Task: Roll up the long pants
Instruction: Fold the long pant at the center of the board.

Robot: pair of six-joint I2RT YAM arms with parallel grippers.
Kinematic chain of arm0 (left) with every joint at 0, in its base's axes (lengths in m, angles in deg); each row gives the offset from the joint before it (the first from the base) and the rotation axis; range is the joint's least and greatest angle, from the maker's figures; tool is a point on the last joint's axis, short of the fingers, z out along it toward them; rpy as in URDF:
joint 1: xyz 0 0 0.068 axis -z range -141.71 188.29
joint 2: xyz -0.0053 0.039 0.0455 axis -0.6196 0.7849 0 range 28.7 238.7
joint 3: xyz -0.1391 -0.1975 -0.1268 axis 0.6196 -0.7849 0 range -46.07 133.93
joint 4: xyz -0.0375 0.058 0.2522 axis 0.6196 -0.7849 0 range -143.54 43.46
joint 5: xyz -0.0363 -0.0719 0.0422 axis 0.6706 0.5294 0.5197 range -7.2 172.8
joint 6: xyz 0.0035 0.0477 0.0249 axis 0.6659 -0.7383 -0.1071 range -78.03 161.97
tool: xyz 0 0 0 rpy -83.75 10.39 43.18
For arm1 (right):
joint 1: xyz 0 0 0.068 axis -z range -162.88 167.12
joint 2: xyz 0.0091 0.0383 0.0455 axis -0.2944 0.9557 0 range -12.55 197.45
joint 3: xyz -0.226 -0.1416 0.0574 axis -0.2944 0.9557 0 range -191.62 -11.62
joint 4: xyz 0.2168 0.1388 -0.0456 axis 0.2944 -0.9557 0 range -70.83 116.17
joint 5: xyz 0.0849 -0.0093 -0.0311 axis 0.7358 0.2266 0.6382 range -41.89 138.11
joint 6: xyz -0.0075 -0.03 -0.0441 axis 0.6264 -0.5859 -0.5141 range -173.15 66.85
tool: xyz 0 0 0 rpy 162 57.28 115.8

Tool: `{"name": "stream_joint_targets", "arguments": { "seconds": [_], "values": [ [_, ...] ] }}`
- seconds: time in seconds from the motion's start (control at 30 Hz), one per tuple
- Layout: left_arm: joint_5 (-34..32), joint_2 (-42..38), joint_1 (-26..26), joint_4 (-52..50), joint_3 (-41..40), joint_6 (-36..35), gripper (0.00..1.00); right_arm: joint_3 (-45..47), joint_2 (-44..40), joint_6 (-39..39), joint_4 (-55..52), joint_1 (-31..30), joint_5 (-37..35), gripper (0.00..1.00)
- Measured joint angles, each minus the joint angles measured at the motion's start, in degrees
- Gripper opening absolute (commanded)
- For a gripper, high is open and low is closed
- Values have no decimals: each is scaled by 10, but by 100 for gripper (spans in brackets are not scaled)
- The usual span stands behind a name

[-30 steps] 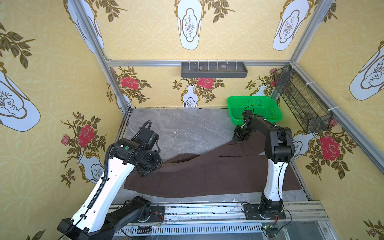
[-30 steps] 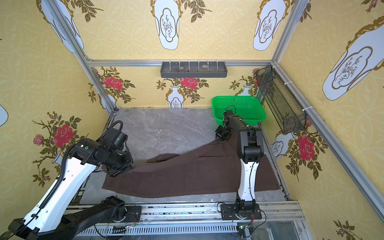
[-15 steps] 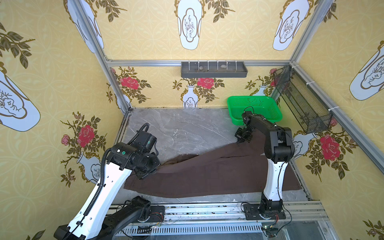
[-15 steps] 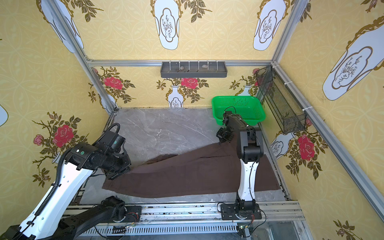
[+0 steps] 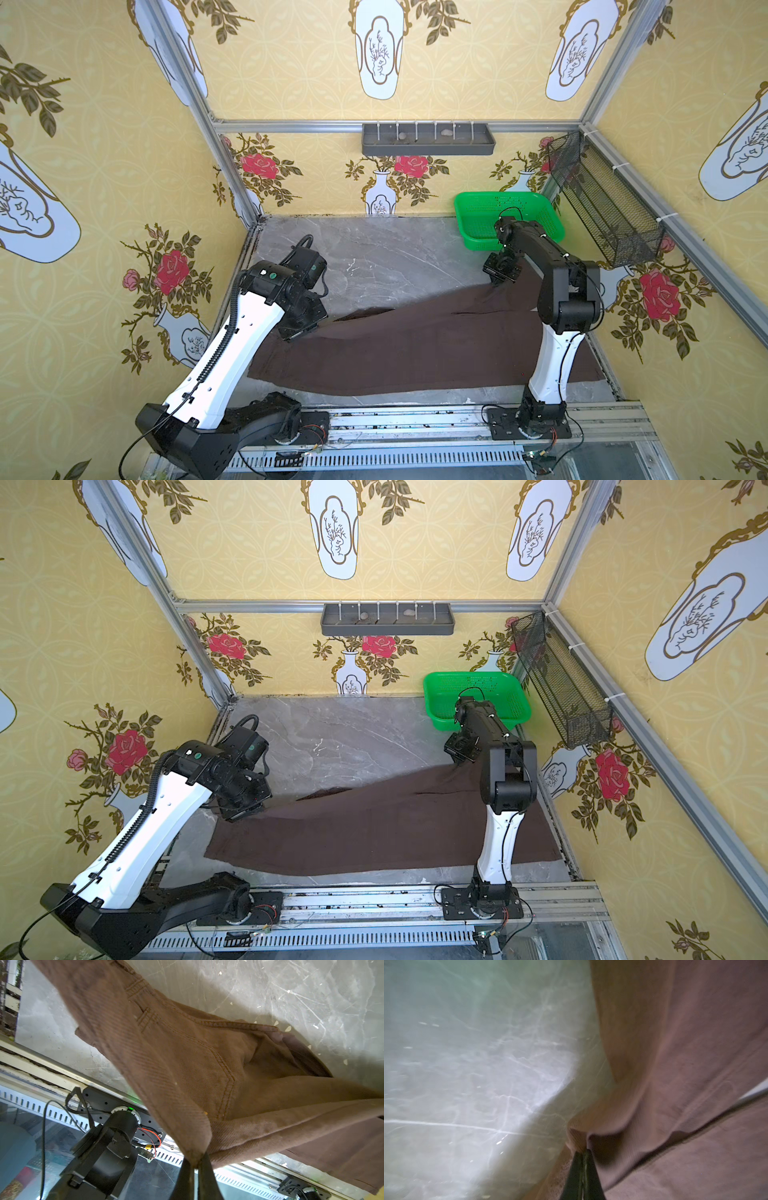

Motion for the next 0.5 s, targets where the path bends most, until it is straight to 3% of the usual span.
{"name": "stream_joint_targets", "arguments": {
  "seconds": [0.13, 0.5],
  "values": [
    [-3, -1, -11, 0, -12, -13, 0, 45, -24, -4, 22, 21, 23, 31],
    [2, -44, -25, 0, -76, -28, 0, 119, -53, 5, 124, 32, 115, 34]
  ]
}}
